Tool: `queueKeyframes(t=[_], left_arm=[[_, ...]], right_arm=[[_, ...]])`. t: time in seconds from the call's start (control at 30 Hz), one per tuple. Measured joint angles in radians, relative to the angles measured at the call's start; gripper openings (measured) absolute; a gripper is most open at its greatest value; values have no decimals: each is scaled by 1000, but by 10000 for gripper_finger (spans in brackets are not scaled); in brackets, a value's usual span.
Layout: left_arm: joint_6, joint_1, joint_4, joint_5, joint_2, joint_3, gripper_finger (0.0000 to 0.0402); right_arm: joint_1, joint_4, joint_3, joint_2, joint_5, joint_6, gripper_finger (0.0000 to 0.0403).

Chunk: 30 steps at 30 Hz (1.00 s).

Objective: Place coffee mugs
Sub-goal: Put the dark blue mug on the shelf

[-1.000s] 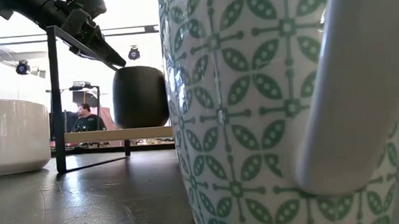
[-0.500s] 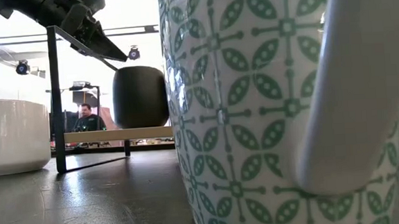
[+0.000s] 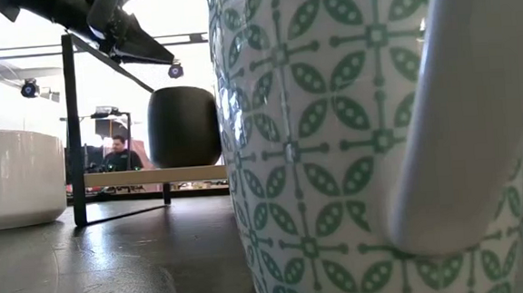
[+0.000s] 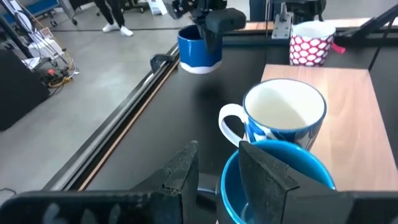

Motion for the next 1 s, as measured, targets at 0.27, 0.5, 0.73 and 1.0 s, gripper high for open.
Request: queueKeyframes(t=[0.27, 0.5, 0.73, 1.0], left_arm=[[0, 0, 3, 0, -5, 0, 96], [0, 0, 6, -16, -9, 0, 96], [0, 0, 7, -17, -13, 0, 96], [-1, 0, 9, -18, -15, 0, 96]], right_arm=[[66, -68, 147, -2, -50, -117, 14], [219, -75, 193, -2, -96, -154, 14], [362, -83, 195, -1, -112, -133, 14], [481, -89, 195, -1, -117, -34, 14]])
